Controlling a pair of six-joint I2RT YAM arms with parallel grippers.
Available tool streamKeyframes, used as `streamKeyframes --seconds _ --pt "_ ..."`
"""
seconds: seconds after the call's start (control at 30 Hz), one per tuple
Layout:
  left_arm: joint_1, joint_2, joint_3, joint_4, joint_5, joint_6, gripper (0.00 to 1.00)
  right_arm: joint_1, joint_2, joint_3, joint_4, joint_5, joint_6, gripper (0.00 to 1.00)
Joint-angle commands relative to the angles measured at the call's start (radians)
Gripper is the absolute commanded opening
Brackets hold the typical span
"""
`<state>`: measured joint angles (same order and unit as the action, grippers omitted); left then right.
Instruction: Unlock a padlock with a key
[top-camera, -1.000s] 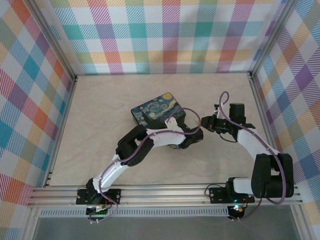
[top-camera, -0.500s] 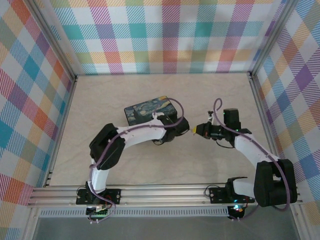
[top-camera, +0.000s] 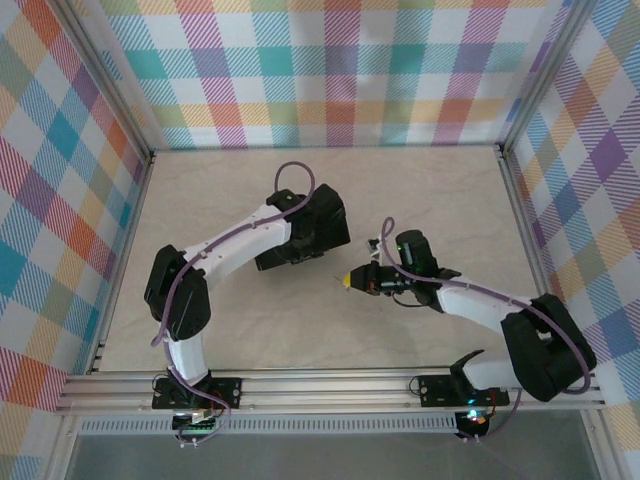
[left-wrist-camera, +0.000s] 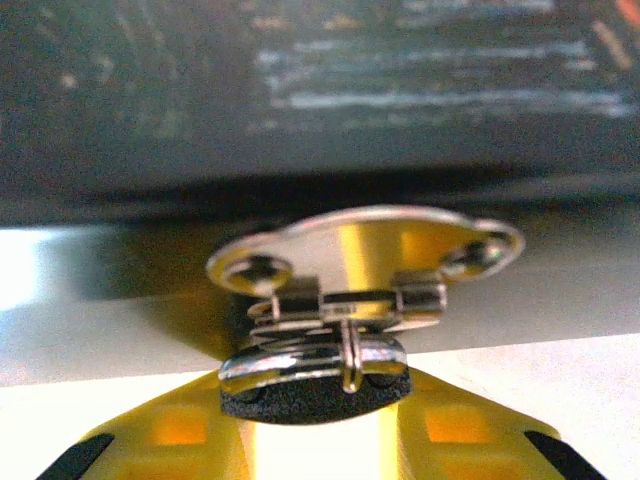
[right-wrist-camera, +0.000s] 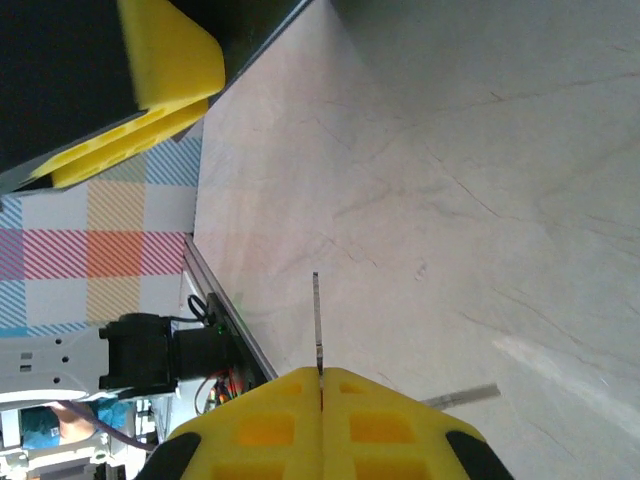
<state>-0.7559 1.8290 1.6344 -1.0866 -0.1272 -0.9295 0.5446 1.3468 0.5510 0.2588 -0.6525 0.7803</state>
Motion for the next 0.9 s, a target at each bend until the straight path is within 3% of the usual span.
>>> streamKeyframes --seconds 0.0,0.53,0.87 --pt "0.023 -0.059 0.056 -0.053 0.117 0.019 0.00 0.045 0.042 0.054 0.176 0.065 0.117 0.00" --pt "0.106 -0.038 0.106 -0.063 0.305 -0.003 0.00 0.103 0.152 0.056 0.462 0.133 0.307 0.00" --pt "0.130 -0.005 0.134 -0.073 0.353 -0.008 0.00 0.137 0.219 0.017 0.658 0.191 0.433 0.00"
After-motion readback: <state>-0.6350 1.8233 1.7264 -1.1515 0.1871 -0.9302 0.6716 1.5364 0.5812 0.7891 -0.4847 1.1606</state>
